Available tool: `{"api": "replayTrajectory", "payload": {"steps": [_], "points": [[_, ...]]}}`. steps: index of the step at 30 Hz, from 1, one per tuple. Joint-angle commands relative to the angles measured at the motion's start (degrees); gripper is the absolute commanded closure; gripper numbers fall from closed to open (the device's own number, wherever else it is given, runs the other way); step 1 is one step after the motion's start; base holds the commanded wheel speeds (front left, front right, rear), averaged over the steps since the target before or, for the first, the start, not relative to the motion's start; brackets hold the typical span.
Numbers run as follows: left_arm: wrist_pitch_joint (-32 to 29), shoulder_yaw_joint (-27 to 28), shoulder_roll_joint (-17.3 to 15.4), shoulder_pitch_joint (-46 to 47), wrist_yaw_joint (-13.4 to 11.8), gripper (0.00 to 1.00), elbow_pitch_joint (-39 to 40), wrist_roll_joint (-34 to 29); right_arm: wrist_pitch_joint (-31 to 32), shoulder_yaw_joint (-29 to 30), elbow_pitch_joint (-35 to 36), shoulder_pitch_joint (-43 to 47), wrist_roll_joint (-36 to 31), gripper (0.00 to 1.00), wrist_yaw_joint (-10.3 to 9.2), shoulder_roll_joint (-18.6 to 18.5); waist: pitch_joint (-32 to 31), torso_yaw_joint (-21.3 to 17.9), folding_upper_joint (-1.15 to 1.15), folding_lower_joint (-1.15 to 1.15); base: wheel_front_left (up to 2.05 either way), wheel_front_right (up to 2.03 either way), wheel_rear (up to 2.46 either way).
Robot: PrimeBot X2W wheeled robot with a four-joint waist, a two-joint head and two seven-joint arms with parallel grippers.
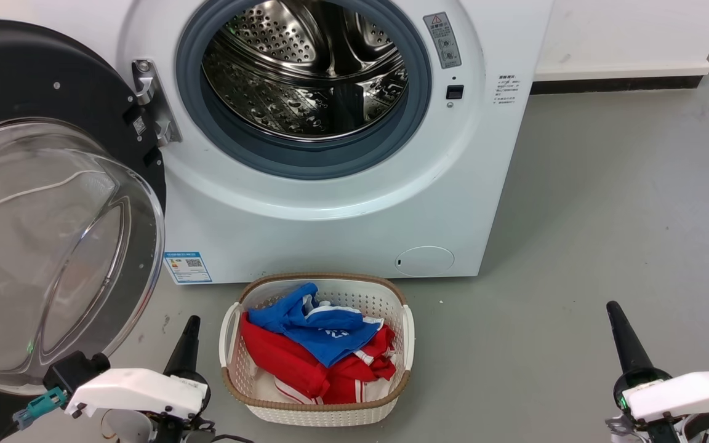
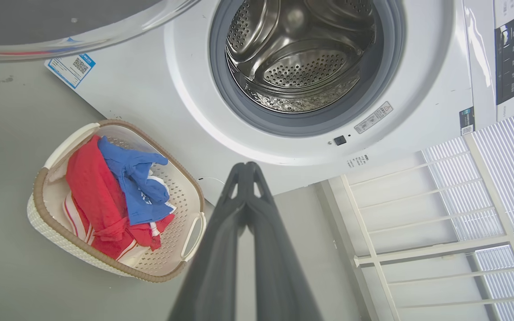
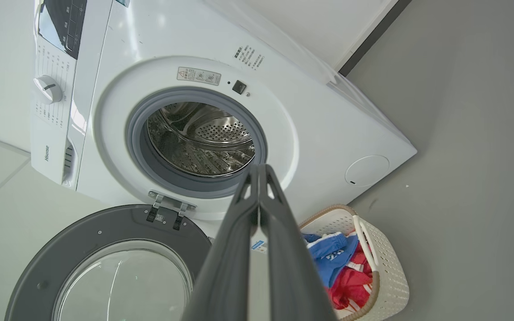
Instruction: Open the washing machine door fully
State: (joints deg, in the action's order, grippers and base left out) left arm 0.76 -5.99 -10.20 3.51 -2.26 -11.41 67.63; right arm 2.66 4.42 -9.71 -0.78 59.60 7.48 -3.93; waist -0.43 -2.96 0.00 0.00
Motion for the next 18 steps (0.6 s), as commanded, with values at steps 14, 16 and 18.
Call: {"api": "replayTrajectory", "payload": {"steps": [14,16,18], "points": [[-1.83,3.56,1.72,1.86,2.95,1.0,-0.41,7.19,1.15,0.72,-0.91,-2.51,9.26,1.0,0.02,0.32,0.13,0.63,0.0,0.0,0.0,0.0,0.0],[-2.05,3.98,1.97,1.92,3.34,1.0,-0.52,8.04,1.32,0.8,-1.08,-2.71,10.38,1.0,0.02,0.36,0.15,0.72,0.0,0.0,0.0,0.0,0.0],[-2.29,4.35,2.23,1.97,3.6,1.0,-0.64,8.88,1.38,0.87,-1.25,-2.91,11.52,1.0,0.02,0.4,0.17,0.81,0.0,0.0,0.0,0.0,0.0]]}}
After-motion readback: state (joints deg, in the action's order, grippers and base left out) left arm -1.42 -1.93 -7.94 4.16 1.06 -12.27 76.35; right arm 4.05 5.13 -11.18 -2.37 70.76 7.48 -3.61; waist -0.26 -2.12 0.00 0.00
